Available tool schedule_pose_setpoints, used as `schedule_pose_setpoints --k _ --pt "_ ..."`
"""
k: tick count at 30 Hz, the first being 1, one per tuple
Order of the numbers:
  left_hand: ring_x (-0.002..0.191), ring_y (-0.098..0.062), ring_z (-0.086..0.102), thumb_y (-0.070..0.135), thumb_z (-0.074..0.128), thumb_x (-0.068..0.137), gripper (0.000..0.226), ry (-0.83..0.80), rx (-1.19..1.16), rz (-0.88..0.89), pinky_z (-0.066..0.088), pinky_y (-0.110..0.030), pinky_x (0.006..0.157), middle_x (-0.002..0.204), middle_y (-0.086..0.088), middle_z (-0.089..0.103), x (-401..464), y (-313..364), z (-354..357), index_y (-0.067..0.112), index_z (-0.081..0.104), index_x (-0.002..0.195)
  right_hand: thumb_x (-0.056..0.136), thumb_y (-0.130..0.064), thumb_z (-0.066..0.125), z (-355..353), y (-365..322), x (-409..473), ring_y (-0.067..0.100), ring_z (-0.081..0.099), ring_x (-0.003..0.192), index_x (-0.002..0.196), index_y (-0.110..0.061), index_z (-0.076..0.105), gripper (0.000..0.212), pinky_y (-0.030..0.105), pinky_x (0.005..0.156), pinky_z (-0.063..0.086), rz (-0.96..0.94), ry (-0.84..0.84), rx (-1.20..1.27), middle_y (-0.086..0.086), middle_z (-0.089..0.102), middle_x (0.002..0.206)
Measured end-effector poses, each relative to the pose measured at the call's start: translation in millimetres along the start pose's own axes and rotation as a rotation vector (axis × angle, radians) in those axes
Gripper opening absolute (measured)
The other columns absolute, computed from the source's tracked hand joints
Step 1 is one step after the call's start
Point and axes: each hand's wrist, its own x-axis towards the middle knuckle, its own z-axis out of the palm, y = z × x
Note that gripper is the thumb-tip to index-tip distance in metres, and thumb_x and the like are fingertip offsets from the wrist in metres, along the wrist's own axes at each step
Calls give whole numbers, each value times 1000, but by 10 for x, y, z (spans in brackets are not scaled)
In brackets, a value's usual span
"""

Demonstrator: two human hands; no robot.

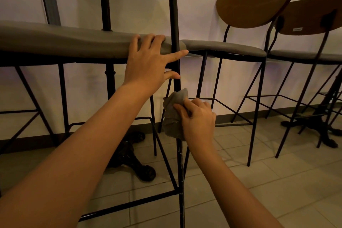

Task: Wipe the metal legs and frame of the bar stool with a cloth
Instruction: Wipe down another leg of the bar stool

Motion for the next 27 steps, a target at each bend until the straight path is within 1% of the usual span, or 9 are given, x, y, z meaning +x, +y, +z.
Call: schedule_pose_setpoints --k 2,6,10,14,17,19,23,25,27 --pt "133 -33 22 59 46 82 60 6 21 6 13 -52 108 145 -12 29 -11 1 5 47 26 137 86 -32 60 15 -44 49 20 49 80 91 -16 68 18 33 69 30 -7 27 8 2 59 78" --pt "134 -35 20 60 46 81 62 23 47 11 11 -55 109 146 -13 27 -34 31 27 46 25 138 85 -31 61 71 25 -82 19 50 78 94 -17 67 18 33 69 32 -5 30 -13 1 58 79" --pt "136 -38 18 58 50 81 60 62 73 13 6 -57 109 148 -14 27 -108 71 87 44 31 136 83 -30 64 126 108 -273 18 50 74 90 -17 67 15 32 68 33 30 22 -33 0 57 76" --pt "138 -41 14 55 57 77 57 97 63 40 0 -59 108 150 -13 25 -203 118 164 41 43 130 82 -29 66 109 125 -290 18 50 73 90 -17 67 14 32 67 32 25 15 -54 -1 58 73" --pt "139 -42 9 55 58 77 57 104 73 43 -5 -58 107 153 -13 19 -237 134 198 40 44 130 83 -31 63 77 97 -219 19 50 73 91 -18 68 17 32 67 31 4 17 -52 0 59 73" --pt "139 -42 7 52 60 77 57 113 68 31 -6 -57 107 154 -12 15 -264 161 224 38 45 130 82 -35 58 75 65 -165 19 49 72 94 -18 68 23 32 65 29 -6 36 -51 0 58 72" --pt "139 -43 5 52 60 77 63 125 101 36 -4 -57 107 155 -9 11 -334 191 302 38 38 135 82 -39 51 105 88 -209 18 48 71 97 -20 68 29 32 65 32 -4 35 -56 -1 55 71" --pt "139 -43 5 57 56 78 67 120 124 42 -3 -58 107 155 -8 11 -348 185 316 38 34 137 83 -43 45 119 147 -304 17 49 71 95 -21 68 34 32 65 33 -4 28 -56 -2 55 71" --pt "139 -43 4 59 54 77 69 110 131 44 -5 -57 107 155 -8 10 -347 179 314 39 31 138 82 -45 43 126 189 -375 16 50 70 92 -21 67 36 31 66 33 2 22 -52 -3 56 70"
